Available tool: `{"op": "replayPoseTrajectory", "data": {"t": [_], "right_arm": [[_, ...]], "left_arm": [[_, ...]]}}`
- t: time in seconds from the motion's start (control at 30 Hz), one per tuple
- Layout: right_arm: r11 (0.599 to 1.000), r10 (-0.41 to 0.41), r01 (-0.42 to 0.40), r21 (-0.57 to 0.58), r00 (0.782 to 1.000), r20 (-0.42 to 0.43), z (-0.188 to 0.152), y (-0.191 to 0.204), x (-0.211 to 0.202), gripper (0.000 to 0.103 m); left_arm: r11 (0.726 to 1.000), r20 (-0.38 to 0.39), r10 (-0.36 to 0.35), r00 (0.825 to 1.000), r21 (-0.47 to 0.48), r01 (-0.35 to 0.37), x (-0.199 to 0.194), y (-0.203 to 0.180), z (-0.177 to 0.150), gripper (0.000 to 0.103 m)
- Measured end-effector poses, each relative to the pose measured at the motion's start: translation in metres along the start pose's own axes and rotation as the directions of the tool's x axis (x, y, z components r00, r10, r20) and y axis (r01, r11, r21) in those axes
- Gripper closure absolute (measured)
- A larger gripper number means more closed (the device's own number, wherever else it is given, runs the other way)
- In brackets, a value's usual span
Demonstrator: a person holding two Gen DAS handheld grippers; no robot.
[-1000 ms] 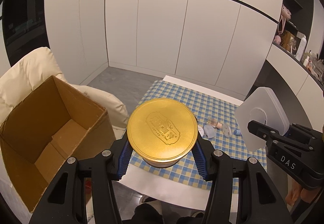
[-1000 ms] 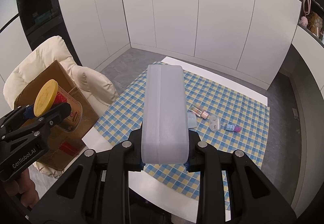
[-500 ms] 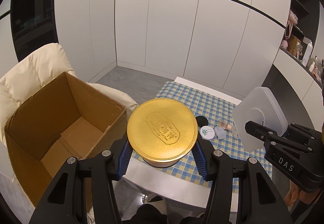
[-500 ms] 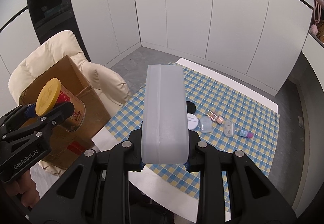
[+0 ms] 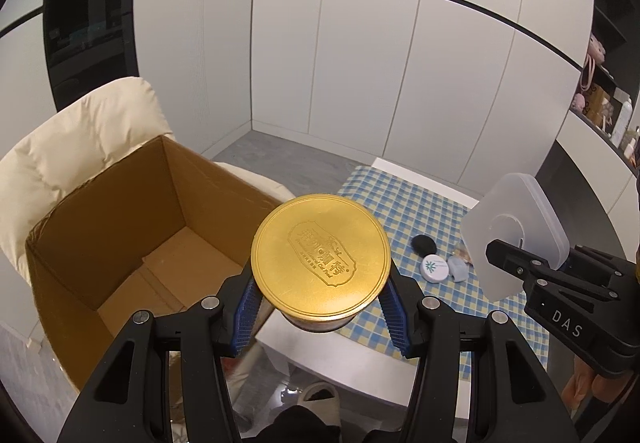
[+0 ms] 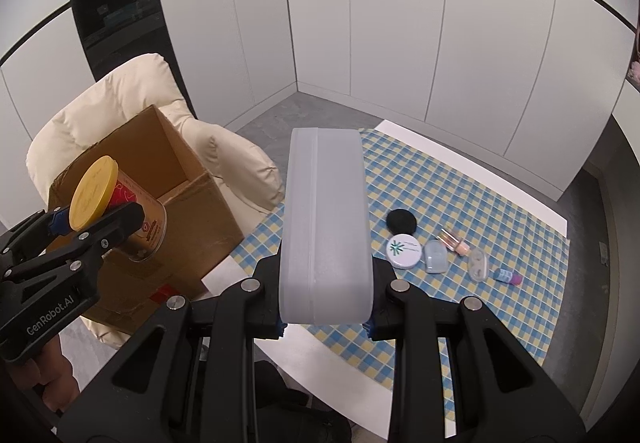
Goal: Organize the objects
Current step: 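Lift the jar and plastic box and carry both toward the cardboard box, then open the left tool over the box while the right tool lowers the plastic box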
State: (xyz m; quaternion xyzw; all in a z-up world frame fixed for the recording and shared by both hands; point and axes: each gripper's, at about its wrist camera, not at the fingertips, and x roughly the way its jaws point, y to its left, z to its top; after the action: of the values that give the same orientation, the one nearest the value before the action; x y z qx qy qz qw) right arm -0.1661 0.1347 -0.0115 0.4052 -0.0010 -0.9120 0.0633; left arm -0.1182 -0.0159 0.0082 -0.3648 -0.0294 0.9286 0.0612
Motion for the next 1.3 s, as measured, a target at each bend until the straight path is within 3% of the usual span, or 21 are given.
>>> {"op": "replayPoseTrajectory", "data": {"t": [1.3], "right_arm": [[0.975, 0.149, -0.153, -0.162, 0.988, -0.036, 0.015, 0.122, 0.024, 0.075]], "left_arm": [[0.977, -0.022, 0.149, 0.989, -0.152, -0.151, -0.026, 0.117, -0.019, 0.049]]}}
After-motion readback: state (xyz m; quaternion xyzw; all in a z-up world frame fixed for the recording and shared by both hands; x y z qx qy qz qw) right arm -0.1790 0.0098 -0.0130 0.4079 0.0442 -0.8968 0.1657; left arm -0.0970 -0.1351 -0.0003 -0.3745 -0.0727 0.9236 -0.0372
